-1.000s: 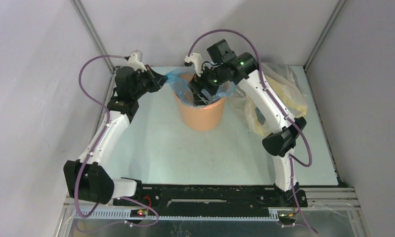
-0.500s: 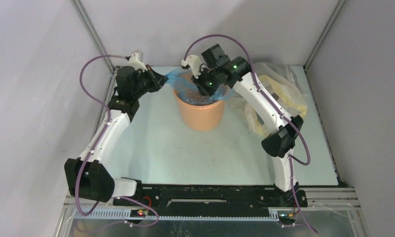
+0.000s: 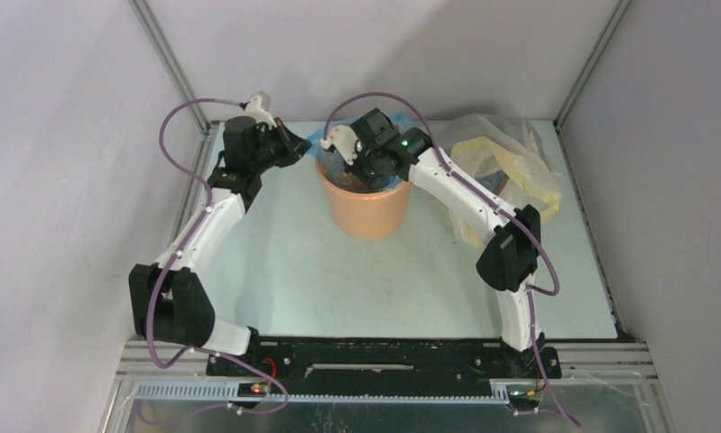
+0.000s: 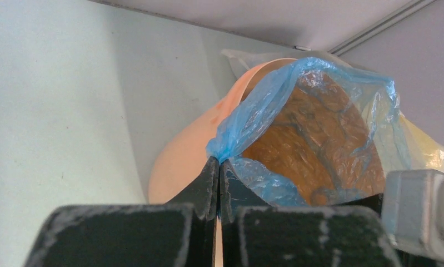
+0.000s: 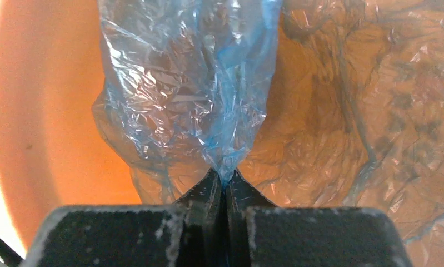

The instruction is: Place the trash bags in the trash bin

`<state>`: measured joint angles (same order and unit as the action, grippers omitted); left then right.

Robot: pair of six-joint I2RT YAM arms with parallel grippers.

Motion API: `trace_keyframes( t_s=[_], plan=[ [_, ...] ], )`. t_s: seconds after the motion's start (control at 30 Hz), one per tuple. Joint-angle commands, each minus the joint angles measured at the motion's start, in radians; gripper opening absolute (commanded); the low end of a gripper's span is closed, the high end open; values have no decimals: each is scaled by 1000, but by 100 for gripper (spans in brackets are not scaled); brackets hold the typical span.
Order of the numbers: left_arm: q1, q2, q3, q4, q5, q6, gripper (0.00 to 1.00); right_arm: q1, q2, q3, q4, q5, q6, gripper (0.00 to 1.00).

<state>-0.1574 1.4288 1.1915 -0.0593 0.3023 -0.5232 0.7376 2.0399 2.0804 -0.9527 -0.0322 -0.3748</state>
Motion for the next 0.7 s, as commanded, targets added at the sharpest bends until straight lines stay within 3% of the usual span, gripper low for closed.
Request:
trace_keyframes(
  t_s=[0.0,0.17,0.33,0.5,0.67],
  plan=[
    [7,-26,7,53,27,-2,0,12,-123,10,66,-17,-14,7],
    [11,-82,-2,52,26,-4,0,29,-191,-7,52,-30,-8,20],
    [11,-106,-25,53,36,-25,0,53,-243,-53,37,-48,0,27],
    [10,-123,-56,55,39,-37,0,83,-281,-122,40,-70,17,20],
    [12,-145,-83,55,43,-42,0,99,-307,-169,53,-86,32,4]
  ],
)
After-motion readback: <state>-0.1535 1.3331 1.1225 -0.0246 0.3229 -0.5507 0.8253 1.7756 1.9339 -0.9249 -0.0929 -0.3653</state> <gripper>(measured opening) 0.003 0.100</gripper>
